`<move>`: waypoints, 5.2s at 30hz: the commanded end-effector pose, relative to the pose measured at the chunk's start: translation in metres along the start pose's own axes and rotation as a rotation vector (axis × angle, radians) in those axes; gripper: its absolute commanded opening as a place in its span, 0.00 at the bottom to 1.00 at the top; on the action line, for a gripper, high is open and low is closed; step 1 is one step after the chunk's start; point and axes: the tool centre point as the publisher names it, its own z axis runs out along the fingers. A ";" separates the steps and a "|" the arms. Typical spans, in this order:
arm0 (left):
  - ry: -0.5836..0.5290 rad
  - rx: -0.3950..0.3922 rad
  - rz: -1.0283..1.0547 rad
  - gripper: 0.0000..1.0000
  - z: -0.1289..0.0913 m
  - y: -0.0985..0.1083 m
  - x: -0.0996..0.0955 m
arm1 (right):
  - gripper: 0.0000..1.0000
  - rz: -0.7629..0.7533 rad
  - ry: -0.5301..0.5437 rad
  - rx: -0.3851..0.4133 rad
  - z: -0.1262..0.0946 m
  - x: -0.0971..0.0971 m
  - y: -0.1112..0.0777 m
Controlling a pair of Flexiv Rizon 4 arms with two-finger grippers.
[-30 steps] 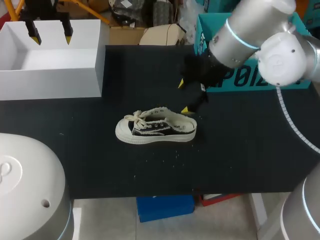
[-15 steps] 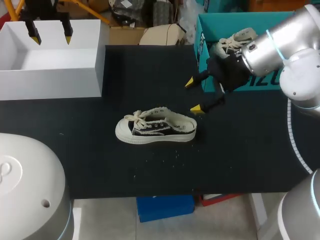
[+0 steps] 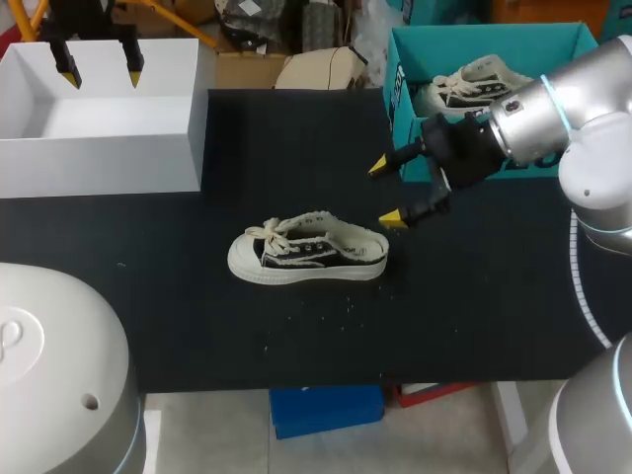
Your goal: Take the shoe out of the shoebox, open the shoe tongue, remove and reinsert the insole, then place the shoe into the shoebox
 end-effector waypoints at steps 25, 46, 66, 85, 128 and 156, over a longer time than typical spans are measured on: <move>-0.003 -0.001 -0.002 1.00 0.000 0.000 0.001 | 1.00 0.108 -0.151 0.022 0.025 -0.001 -0.063; -0.003 -0.001 -0.002 1.00 0.000 0.000 0.001 | 1.00 0.159 -0.162 -0.005 0.072 -0.003 -0.103; -0.003 -0.001 -0.002 1.00 0.000 0.000 0.001 | 1.00 0.157 -0.158 -0.030 0.100 0.002 -0.117; -0.196 0.015 -0.096 1.00 -0.008 0.003 0.054 | 0.00 0.141 -0.141 -0.040 0.102 0.000 -0.118; -0.127 0.147 -0.030 1.00 0.007 0.080 0.159 | 0.00 0.141 -0.141 -0.040 0.102 0.000 -0.118; -0.215 0.035 0.084 1.00 0.047 0.147 0.268 | 0.00 0.141 -0.141 -0.040 0.102 0.000 -0.118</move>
